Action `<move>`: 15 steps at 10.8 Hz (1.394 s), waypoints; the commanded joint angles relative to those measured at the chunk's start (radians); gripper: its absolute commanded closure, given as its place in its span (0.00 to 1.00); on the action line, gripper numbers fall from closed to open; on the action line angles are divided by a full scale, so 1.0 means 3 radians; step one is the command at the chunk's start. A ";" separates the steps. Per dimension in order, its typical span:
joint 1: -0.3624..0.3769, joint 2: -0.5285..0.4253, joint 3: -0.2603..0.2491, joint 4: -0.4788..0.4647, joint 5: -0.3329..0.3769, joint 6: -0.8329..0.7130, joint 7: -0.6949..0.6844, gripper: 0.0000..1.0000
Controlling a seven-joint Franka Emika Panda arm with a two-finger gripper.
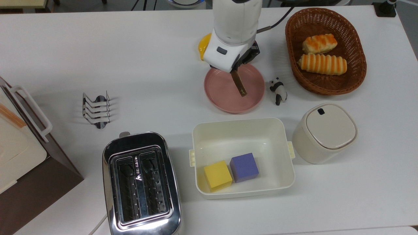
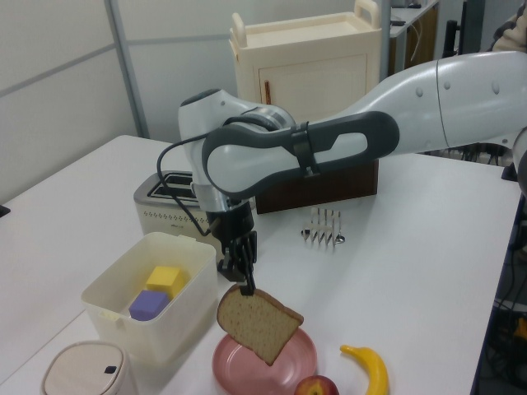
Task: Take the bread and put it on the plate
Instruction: 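Carry the bread slice over to the pink plate, then lower the bread slice onto the pink plate and open the gripper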
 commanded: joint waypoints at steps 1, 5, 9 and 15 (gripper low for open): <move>0.0112 0.0062 -0.0017 -0.0040 -0.0023 -0.0053 -0.0051 1.00; 0.0189 0.0098 -0.0017 -0.0035 -0.0018 -0.0048 -0.0051 1.00; 0.0184 0.0093 0.0060 0.0001 -0.0002 -0.0053 -0.0036 1.00; 0.0179 0.0103 0.0065 -0.0009 0.0008 -0.0047 -0.0056 0.82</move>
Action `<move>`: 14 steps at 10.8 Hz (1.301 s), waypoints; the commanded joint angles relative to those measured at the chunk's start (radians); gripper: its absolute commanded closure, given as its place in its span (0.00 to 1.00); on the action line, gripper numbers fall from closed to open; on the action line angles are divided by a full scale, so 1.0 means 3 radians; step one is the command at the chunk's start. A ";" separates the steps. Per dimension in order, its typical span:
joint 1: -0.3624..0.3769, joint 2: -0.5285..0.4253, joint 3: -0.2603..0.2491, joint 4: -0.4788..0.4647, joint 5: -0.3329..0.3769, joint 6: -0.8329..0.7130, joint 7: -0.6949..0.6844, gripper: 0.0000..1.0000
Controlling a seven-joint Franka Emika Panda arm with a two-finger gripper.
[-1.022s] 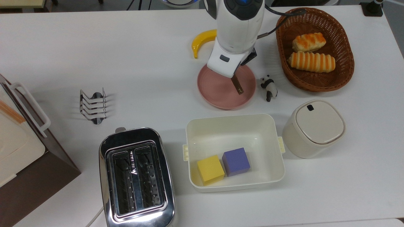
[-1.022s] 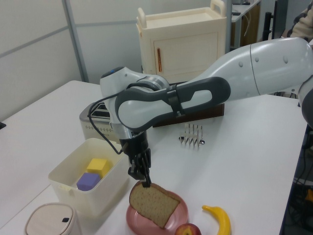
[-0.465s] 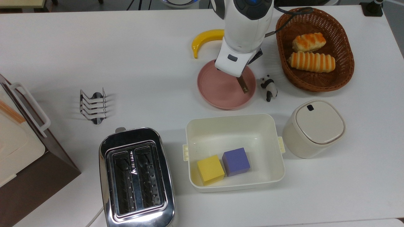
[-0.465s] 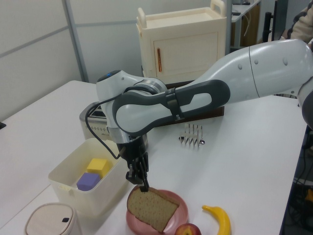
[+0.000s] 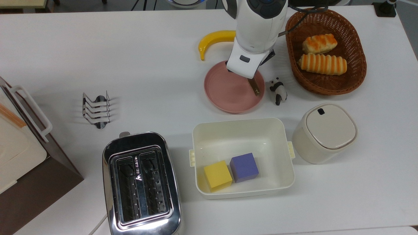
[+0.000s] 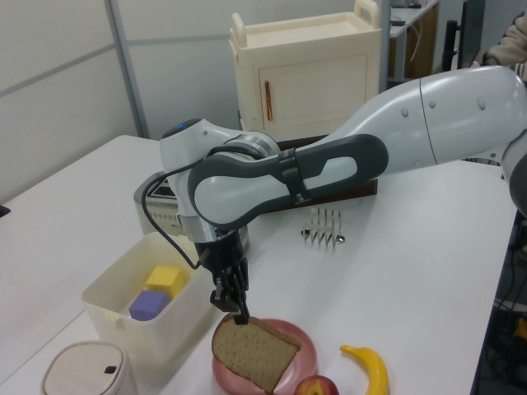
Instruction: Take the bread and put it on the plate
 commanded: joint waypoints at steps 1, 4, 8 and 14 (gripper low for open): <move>-0.0002 -0.0035 -0.0005 -0.0031 -0.0023 -0.0047 -0.0054 0.54; -0.0069 -0.0030 -0.0046 -0.0016 -0.0130 -0.0047 -0.0044 0.20; -0.0253 -0.0060 -0.0051 0.0060 -0.0233 -0.0057 -0.0140 0.00; -0.0682 -0.0367 -0.0057 0.0178 -0.0284 -0.0047 -0.0151 0.00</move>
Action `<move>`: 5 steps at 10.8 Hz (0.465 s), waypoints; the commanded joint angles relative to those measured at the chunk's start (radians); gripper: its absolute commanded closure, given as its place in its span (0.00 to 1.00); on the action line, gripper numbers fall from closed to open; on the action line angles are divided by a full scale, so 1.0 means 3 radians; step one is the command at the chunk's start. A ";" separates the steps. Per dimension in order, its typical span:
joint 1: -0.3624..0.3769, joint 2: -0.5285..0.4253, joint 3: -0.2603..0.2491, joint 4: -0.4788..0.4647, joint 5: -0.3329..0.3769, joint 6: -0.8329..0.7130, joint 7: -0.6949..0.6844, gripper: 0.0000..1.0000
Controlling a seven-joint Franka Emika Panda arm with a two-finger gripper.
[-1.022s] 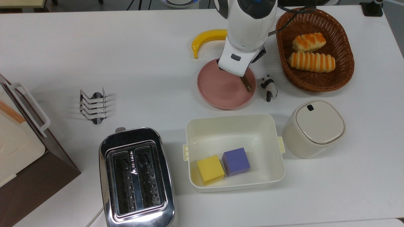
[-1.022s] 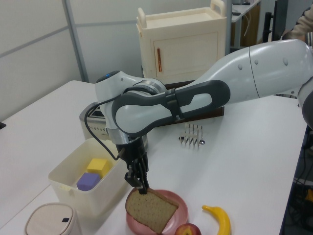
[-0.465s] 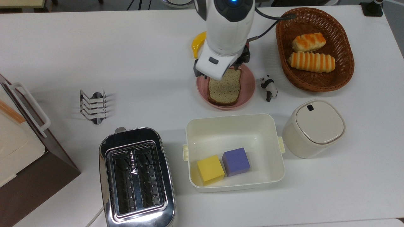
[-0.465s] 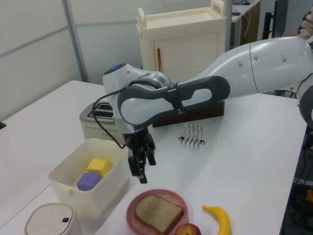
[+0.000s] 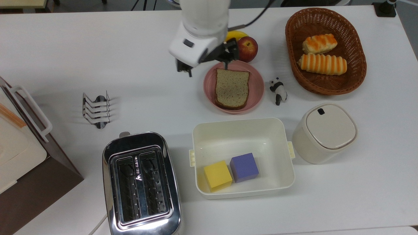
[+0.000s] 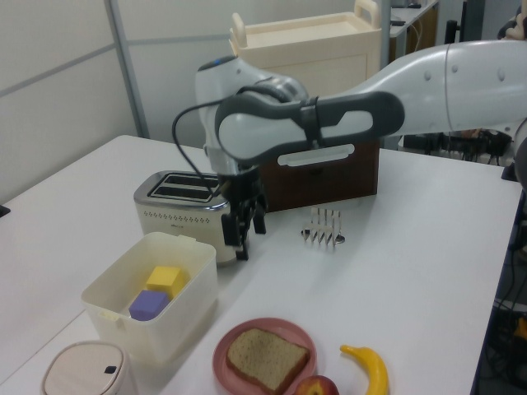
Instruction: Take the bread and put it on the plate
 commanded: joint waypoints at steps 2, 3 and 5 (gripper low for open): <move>-0.0326 -0.0161 -0.0017 0.0040 -0.0146 -0.0052 -0.0032 0.00; -0.0413 -0.0161 -0.0017 0.0041 -0.0187 -0.0042 -0.0032 0.00; -0.0552 -0.0161 -0.0017 0.0041 -0.0396 -0.0042 -0.0047 0.00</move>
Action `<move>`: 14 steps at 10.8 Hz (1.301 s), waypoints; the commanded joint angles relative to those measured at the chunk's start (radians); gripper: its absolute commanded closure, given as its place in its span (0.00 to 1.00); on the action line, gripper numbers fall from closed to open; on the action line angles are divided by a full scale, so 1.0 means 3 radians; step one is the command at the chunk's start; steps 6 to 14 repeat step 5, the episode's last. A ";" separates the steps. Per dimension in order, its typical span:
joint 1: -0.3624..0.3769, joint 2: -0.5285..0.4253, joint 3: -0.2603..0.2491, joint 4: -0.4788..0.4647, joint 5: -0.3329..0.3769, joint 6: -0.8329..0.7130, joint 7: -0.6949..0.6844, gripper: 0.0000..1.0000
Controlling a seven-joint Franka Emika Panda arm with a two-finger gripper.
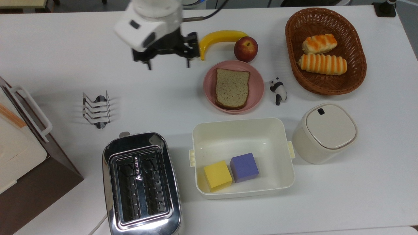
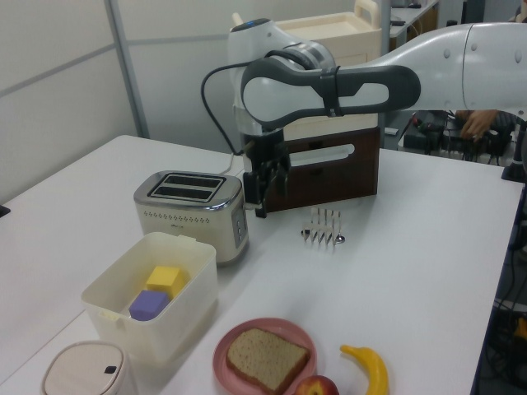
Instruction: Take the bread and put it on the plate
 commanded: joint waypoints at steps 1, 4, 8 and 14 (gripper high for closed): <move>-0.0128 -0.0049 -0.0009 -0.0031 -0.0215 -0.0012 -0.0067 0.00; -0.0195 -0.0069 -0.0009 -0.0031 -0.0144 0.0055 -0.0047 0.00; -0.0190 -0.0070 0.0006 -0.0031 -0.0154 0.0040 -0.0026 0.00; -0.0190 -0.0070 0.0006 -0.0031 -0.0154 0.0040 -0.0026 0.00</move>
